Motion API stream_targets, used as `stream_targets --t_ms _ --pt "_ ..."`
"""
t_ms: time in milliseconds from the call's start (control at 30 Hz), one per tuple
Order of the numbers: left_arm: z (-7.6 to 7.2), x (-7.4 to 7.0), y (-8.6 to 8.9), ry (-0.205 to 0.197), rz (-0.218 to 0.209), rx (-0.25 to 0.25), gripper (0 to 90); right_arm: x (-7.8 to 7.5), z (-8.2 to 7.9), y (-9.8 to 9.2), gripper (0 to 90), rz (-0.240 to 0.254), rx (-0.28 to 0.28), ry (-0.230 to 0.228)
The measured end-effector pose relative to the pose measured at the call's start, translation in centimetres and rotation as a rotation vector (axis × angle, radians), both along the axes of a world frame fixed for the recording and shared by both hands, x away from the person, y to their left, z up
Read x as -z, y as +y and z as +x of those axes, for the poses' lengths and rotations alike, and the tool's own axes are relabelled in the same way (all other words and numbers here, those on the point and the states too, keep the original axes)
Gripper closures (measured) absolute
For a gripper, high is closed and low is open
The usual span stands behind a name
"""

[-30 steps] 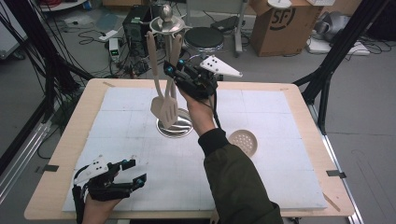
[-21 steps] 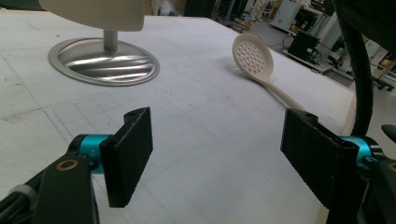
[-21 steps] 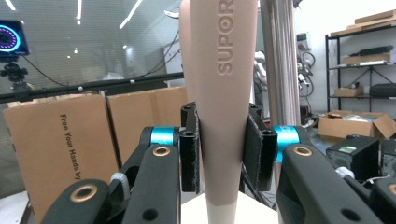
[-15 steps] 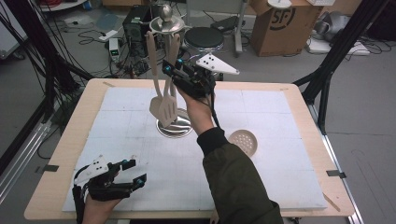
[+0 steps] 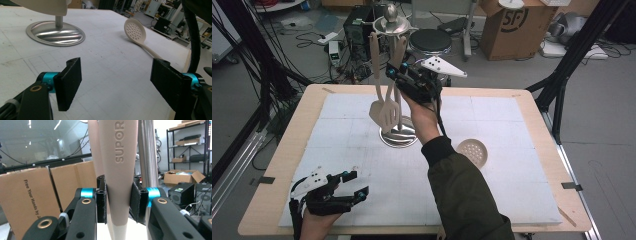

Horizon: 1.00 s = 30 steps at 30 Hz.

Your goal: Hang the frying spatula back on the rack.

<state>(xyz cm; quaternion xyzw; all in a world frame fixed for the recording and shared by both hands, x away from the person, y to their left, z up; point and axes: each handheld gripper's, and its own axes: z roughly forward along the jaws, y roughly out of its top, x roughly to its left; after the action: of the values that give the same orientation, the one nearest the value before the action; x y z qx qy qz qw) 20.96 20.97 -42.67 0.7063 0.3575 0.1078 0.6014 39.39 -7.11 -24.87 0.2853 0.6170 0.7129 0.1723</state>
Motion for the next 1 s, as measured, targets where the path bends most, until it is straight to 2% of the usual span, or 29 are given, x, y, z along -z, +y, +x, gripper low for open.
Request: stream_targets --t_ms 267,533,800,1000 --pt "0.0 0.0 0.0 -0.002 0.003 0.001 25.7 -0.1 0.0 -0.4 71.1 0.016 0.006 0.027" --pt "0.0 0.0 0.0 -0.001 0.002 -0.001 25.7 -0.2 0.2 -1.1 71.1 0.025 0.045 0.060" --pt "0.0 0.0 -0.1 0.000 0.006 0.001 25.7 -0.3 0.1 -0.9 71.2 -0.015 0.048 0.031" --pt "0.0 0.0 -0.1 0.000 0.004 0.003 25.7 -0.2 0.4 -1.0 71.2 -0.018 0.045 0.045"
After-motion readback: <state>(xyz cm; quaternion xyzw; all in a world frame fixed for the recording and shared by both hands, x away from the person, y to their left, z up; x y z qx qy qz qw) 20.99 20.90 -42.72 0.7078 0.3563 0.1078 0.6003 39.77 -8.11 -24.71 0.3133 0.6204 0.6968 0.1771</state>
